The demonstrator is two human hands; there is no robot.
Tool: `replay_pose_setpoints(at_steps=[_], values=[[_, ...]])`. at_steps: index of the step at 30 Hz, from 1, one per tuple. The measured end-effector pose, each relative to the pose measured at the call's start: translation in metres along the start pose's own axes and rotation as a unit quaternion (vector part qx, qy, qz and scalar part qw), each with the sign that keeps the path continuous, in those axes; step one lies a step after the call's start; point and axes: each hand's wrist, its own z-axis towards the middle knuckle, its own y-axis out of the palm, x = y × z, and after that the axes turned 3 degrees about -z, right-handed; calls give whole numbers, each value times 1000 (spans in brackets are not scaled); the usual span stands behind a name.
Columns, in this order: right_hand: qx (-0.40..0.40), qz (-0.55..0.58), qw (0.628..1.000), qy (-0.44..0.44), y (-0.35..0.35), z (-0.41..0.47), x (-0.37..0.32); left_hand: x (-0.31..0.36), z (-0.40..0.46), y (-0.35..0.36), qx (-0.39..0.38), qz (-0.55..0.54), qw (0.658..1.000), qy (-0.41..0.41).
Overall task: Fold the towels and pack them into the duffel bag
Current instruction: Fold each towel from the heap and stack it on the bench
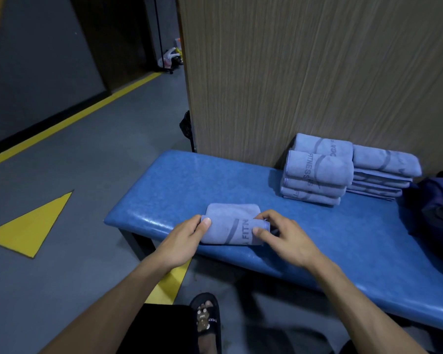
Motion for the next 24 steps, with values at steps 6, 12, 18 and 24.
replay_pose_setpoints(at_steps=[6, 12, 18, 24], values=[[37, 93, 989, 106, 7, 11, 3, 13, 13, 13, 77, 9, 995, -62], [130, 45, 976, 166, 17, 24, 1, 16, 31, 17, 120, 23, 983, -137], [154, -38, 970, 184, 22, 26, -6, 13, 27, 12, 138, -101, 975, -141], [150, -87, 973, 154, 27, 16, -14, -13, 15, 8, 109, -157, 976, -106]])
